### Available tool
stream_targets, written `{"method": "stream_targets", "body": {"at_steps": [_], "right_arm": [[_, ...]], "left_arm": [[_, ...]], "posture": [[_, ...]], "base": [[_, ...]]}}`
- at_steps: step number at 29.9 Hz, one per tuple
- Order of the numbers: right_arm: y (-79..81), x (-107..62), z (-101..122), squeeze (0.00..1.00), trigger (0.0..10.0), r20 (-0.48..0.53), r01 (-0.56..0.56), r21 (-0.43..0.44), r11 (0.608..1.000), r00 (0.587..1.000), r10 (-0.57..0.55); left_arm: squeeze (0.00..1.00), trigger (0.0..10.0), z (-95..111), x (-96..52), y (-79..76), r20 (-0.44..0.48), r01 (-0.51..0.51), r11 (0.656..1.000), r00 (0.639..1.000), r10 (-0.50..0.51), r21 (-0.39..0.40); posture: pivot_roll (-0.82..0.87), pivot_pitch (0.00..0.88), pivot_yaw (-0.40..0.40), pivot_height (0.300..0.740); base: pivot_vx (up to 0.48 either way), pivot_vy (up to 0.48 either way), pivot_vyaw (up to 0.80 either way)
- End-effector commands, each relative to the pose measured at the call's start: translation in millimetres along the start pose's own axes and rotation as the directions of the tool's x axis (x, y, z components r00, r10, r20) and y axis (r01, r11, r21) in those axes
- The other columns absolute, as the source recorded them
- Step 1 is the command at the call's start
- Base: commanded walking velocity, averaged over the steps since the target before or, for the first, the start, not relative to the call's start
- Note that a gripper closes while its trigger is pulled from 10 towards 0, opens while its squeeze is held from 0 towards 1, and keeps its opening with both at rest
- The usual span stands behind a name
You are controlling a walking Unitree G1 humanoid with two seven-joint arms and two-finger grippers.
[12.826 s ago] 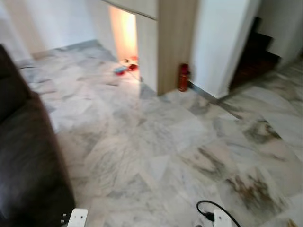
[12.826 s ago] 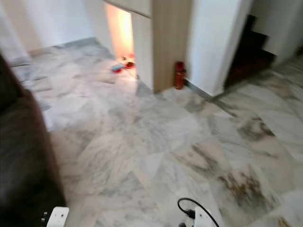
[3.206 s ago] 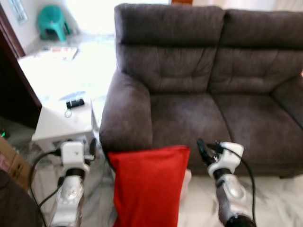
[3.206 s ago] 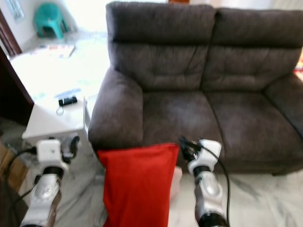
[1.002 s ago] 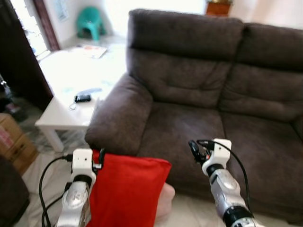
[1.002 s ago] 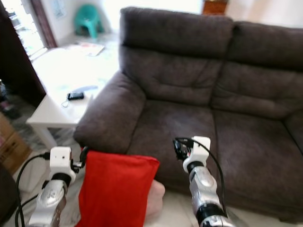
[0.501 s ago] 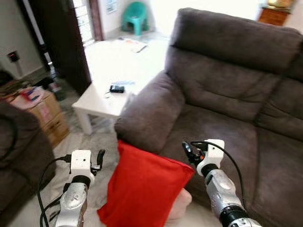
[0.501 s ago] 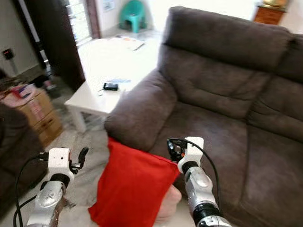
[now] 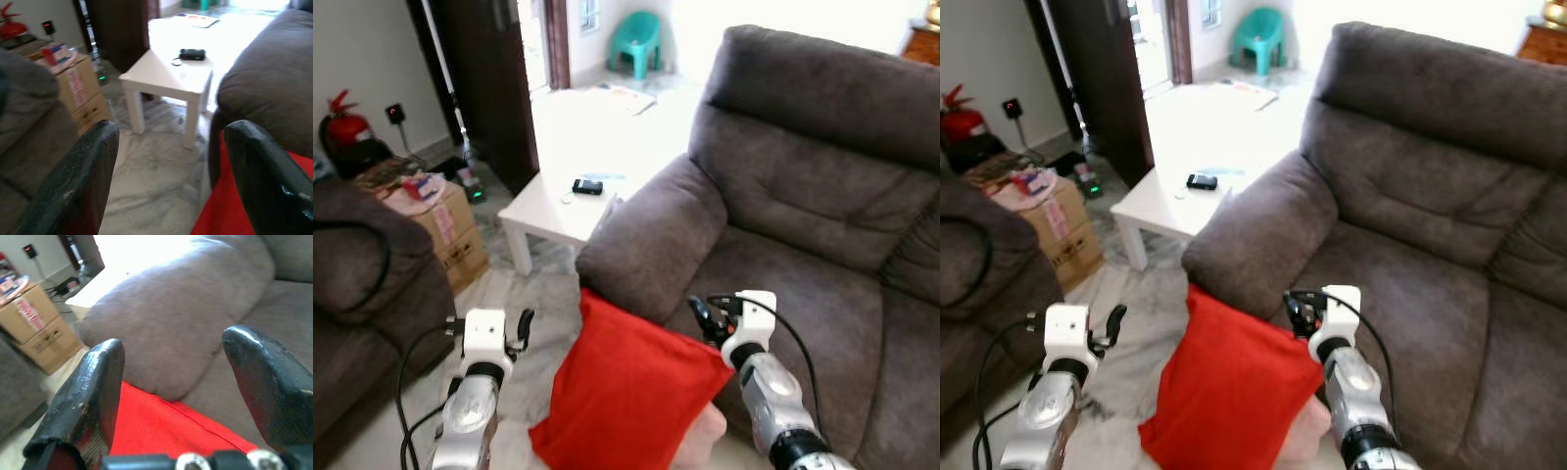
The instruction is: Move the pillow to the sofa from floor
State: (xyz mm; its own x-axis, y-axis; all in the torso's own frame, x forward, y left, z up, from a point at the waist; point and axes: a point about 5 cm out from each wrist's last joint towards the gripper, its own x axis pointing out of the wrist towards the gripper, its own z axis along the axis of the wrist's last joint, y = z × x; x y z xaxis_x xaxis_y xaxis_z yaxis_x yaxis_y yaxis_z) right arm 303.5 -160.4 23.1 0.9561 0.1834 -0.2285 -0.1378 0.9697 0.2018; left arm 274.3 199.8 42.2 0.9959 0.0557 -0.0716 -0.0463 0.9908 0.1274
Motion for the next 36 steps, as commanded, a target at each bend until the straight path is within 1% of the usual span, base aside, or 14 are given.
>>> {"method": "stream_targets", "body": {"at_steps": [1, 11, 13, 14, 17, 19, 32, 36], "right_arm": [[0.2, 0.9, 2.8, 0.00, 10.0, 0.013, -0.005, -0.001, 1.000, 1.000, 0.005], [1.7, 0.9, 2.1, 0.00, 10.0, 0.012, -0.016, 0.004, 1.000, 1.000, 0.016], [2.7, 1.0, 3.8, 0.00, 10.0, 0.020, -0.027, -0.026, 0.999, 0.999, 0.028], [2.7, 1.0, 3.8, 0.00, 10.0, 0.020, -0.027, -0.026, 0.999, 0.999, 0.028], [2.7, 1.0, 3.9, 0.00, 10.0, 0.022, -0.028, -0.022, 0.999, 0.999, 0.029], [2.1, 1.0, 4.1, 0.00, 10.0, 0.029, -0.023, 0.015, 1.000, 0.999, 0.022], [1.7, 0.8, 3.3, 0.00, 10.0, 0.027, -0.021, 0.032, 0.999, 0.999, 0.020], [3.9, 0.8, 1.6, 0.00, 10.0, 0.021, -0.026, 0.034, 0.999, 0.999, 0.026]], "left_arm": [[0.00, 10.0, -4.1, -1.7, -0.2, -0.016, -0.001, 1.000, 1.000, 0.001, 0.012], [0.00, 10.0, -3.9, -1.2, -1.3, -0.012, -0.001, 1.000, 1.000, 0.002, 0.006], [0.00, 10.0, -3.9, -1.1, -1.2, -0.011, -0.001, 1.000, 1.000, 0.001, 0.015], [0.00, 10.0, -3.9, -1.1, -1.2, -0.011, -0.001, 1.000, 1.000, 0.001, 0.015], [0.00, 10.0, -4.1, -0.9, -1.3, -0.011, -0.002, 1.000, 1.000, 0.002, 0.015], [0.00, 10.0, -4.0, -0.6, -2.3, -0.009, -0.002, 1.000, 1.000, 0.002, 0.011], [0.00, 10.0, -4.1, -0.1, -2.5, -0.006, -0.005, 1.000, 1.000, 0.005, 0.008], [0.00, 10.0, -3.8, 0.2, -2.9, -0.001, -0.003, 1.000, 1.000, 0.002, -0.012]], "posture": [[0.07, 0.000, -0.085, 0.740], [0.07, 0.000, -0.087, 0.740], [0.07, 0.000, -0.087, 0.740], [0.07, 0.000, -0.087, 0.740], [0.06, 0.000, -0.088, 0.740], [0.06, 0.000, -0.088, 0.740], [0.06, 0.000, -0.092, 0.740], [0.07, 0.000, -0.091, 0.740]], "base": [[0.000, 0.000, 0.66], [0.000, 0.000, 0.06], [0.000, 0.000, 0.40], [0.000, 0.000, 0.80], [0.000, -0.319, 0.80], [0.000, -0.332, 0.00], [0.000, -0.298, 0.00], [0.000, 0.000, 0.00]]}}
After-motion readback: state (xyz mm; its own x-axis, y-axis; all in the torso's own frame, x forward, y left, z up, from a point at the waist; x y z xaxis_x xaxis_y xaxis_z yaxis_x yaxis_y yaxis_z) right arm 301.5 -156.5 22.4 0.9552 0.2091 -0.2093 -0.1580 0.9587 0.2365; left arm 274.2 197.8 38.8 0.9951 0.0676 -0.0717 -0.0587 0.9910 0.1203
